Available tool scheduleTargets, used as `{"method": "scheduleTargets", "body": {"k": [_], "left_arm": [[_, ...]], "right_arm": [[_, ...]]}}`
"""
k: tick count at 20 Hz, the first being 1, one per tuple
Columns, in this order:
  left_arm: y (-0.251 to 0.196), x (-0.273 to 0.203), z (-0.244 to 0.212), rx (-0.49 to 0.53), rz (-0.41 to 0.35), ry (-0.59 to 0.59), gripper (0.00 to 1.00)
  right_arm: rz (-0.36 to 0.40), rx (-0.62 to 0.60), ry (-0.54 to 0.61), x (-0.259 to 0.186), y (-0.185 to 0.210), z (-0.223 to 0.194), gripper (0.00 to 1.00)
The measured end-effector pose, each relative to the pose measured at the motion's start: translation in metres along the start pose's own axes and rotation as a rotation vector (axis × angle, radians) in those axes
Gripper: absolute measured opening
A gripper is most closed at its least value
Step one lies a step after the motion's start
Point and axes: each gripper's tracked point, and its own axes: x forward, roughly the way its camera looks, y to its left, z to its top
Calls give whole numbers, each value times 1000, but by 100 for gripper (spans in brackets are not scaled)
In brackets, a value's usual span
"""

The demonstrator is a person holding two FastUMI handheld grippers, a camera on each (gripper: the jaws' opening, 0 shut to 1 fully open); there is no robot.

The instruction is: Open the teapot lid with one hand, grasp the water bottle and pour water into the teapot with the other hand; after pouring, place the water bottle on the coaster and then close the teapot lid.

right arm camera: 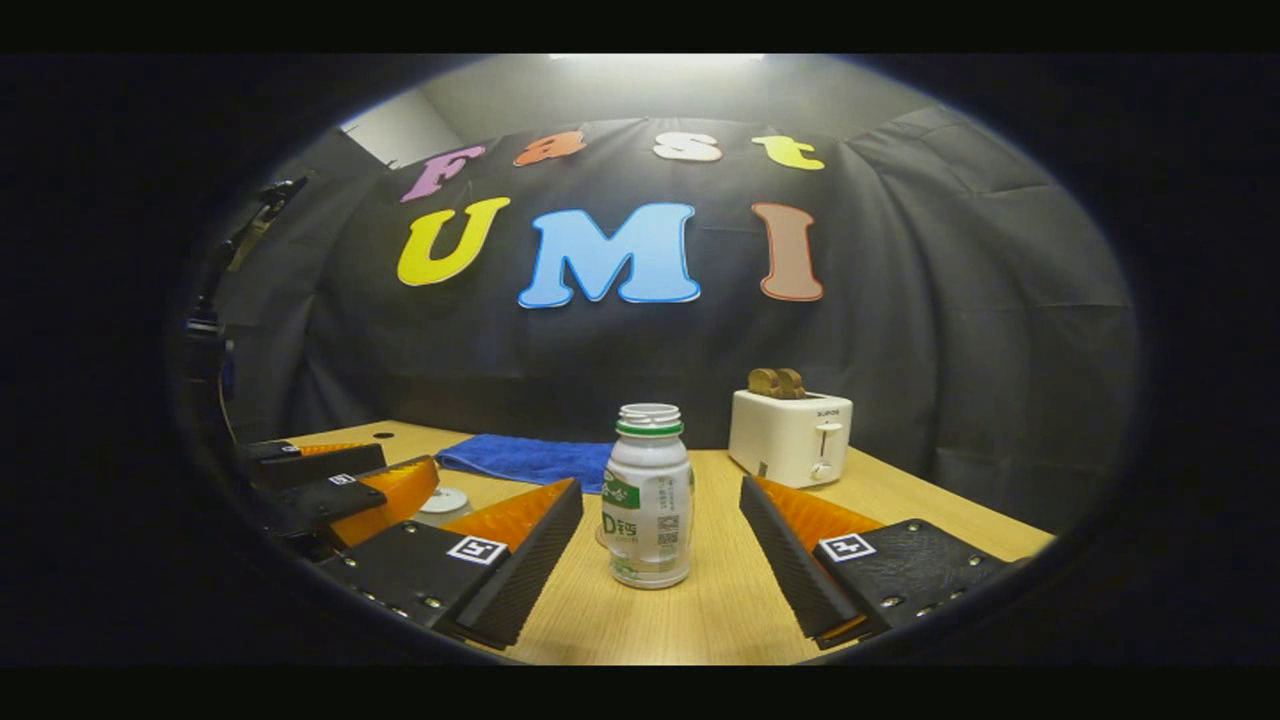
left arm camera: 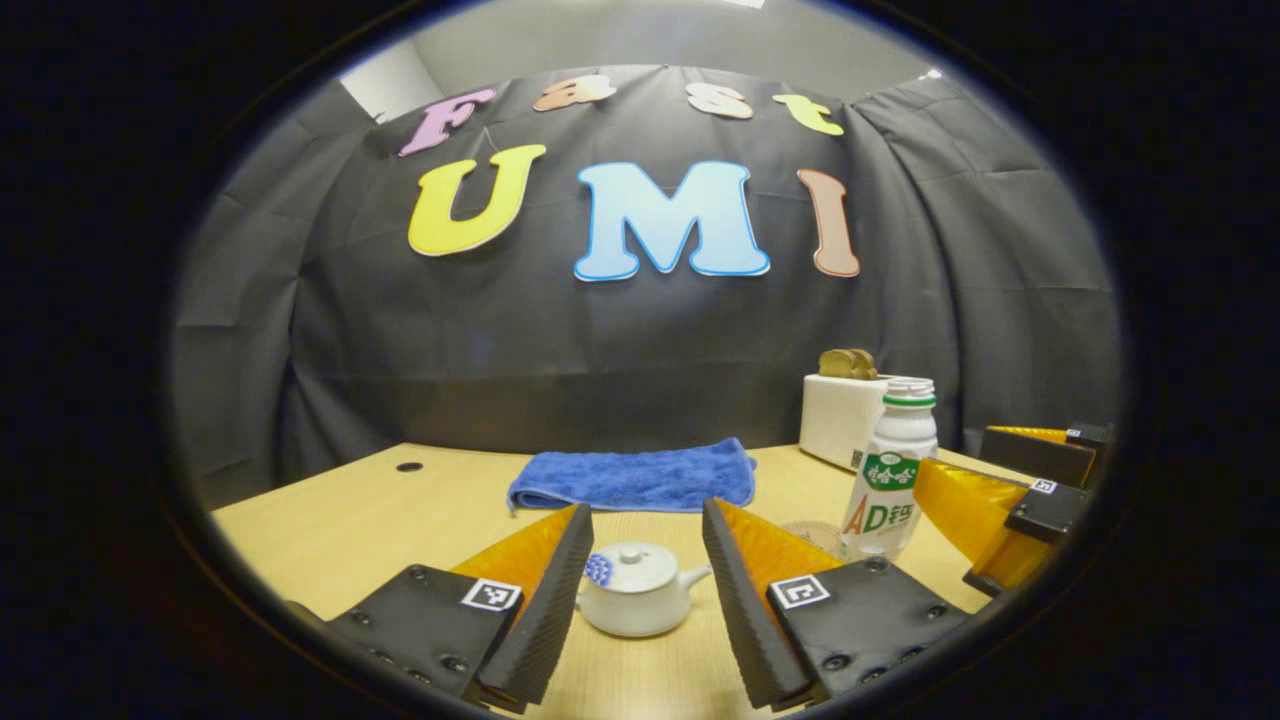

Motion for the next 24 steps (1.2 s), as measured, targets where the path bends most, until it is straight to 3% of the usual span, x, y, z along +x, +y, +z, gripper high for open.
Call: {"method": "scheduleTargets", "body": {"k": [3,4,5,6,8,10,15,16,17,18,19,20,23,24], "left_arm": [[4,10,-6,0,3,17,80],[5,14,-7,-1,5,22,70],[6,18,-12,-2,8,31,77],[6,22,-15,-1,10,42,74],[7,32,-22,1,6,65,77],[9,41,-28,8,10,86,67],[8,53,-44,28,12,133,57],[8,54,-46,32,15,141,63],[8,54,-46,39,20,141,56],[8,55,-45,45,22,140,61],[8,55,-47,47,22,141,59],[11,57,-47,57,33,142,48],[14,57,-45,70,45,131,49],[14,59,-45,67,42,128,38]], "right_arm": [[0,6,10,2,-1,-3,98],[0,7,12,3,-2,-4,98],[-1,8,14,4,-2,-5,98],[0,9,16,4,-2,-5,98],[0,12,22,5,-3,-8,98],[-1,18,27,6,-3,-9,98],[-4,28,40,9,-6,-15,98],[-4,28,42,9,-7,-15,98],[-4,30,45,9,-7,-16,98],[-3,32,46,9,-8,-17,98],[-4,35,50,10,-8,-18,98],[-3,38,53,11,-8,-18,98],[-3,47,55,10,-9,-18,98],[-4,48,54,9,-10,-18,98]]}}
